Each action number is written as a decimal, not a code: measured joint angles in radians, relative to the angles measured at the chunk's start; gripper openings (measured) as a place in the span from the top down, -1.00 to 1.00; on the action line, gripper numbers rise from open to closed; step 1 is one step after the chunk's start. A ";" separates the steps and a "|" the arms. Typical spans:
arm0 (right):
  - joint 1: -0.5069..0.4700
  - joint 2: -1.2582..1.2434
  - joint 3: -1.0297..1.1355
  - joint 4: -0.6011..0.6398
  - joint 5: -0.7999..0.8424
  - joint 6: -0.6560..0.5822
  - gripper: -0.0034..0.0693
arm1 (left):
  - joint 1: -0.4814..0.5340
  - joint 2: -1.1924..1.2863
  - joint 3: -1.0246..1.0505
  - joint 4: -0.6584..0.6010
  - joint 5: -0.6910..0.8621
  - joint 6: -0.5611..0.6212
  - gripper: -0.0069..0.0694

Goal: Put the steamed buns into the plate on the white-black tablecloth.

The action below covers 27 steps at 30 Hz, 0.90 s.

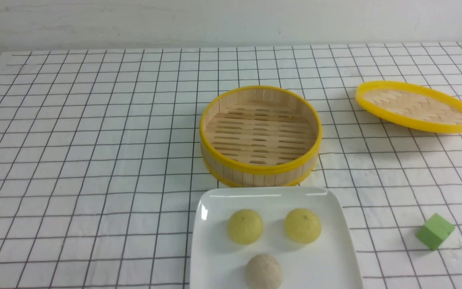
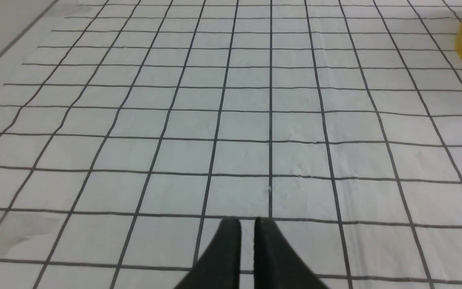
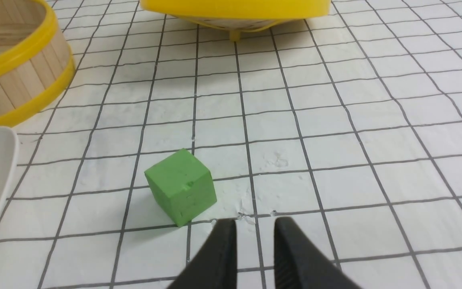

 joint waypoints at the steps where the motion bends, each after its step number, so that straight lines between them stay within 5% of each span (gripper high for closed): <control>1: 0.000 0.000 0.000 0.000 0.000 0.000 0.46 | 0.000 0.000 0.000 0.001 0.000 0.000 0.59; 27: 0.000 0.000 0.000 0.000 0.000 0.000 0.35 | 0.000 0.000 0.000 0.019 0.000 0.000 0.54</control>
